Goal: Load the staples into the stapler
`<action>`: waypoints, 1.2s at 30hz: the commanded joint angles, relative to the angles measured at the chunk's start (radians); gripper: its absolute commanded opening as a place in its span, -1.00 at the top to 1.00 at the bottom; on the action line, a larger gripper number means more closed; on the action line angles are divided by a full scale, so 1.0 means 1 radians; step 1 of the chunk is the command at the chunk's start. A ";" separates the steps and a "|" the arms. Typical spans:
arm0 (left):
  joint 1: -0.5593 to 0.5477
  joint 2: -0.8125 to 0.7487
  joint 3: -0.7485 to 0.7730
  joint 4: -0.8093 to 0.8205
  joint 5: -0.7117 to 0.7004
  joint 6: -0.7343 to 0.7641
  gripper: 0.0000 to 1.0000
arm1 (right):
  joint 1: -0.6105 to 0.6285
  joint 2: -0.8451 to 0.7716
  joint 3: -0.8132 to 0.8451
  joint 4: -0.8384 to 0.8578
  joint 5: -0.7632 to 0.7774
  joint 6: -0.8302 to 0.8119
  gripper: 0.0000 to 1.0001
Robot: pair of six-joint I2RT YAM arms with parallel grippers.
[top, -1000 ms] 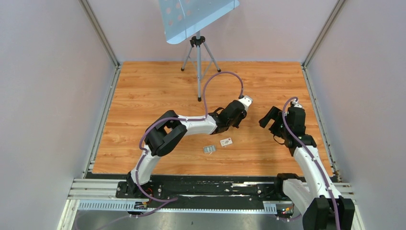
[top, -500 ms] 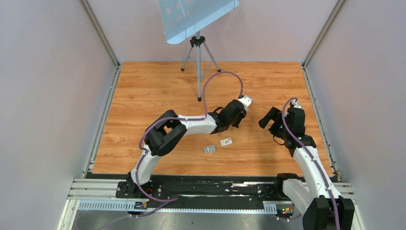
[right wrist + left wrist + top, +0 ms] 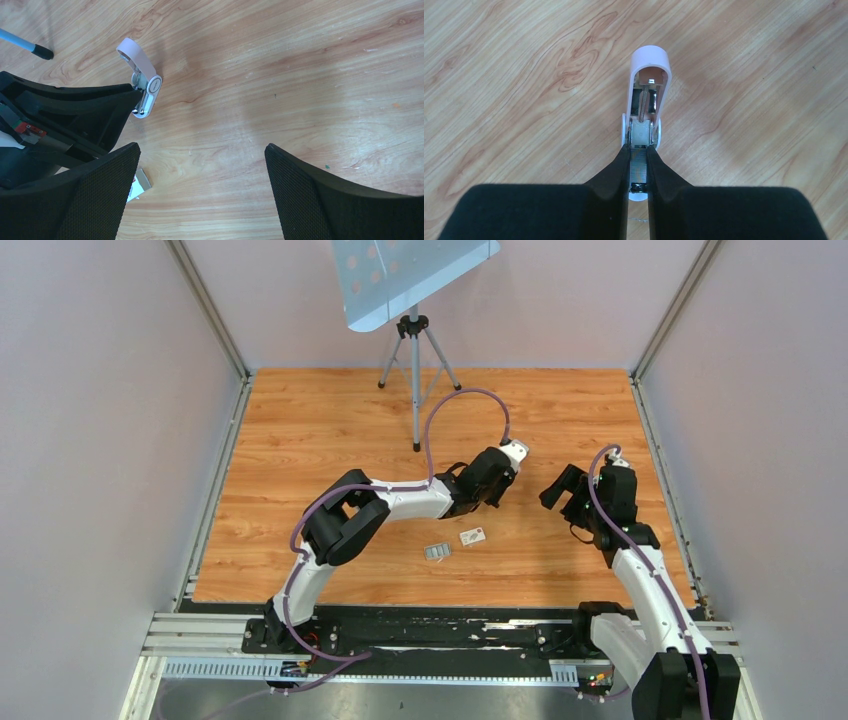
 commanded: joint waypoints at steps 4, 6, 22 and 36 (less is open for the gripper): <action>-0.003 -0.030 0.020 -0.026 0.028 0.006 0.73 | -0.017 -0.004 -0.018 0.003 -0.010 0.002 -1.00; -0.001 -0.029 0.022 -0.025 0.039 0.003 0.72 | -0.017 -0.002 -0.018 0.005 -0.010 0.002 -1.00; 0.010 -0.059 0.034 -0.038 0.061 -0.003 0.70 | -0.017 0.012 -0.014 0.017 -0.018 0.010 -1.00; 0.010 -0.066 0.032 -0.037 0.059 0.001 0.70 | -0.017 0.020 -0.012 0.024 -0.022 0.015 -1.00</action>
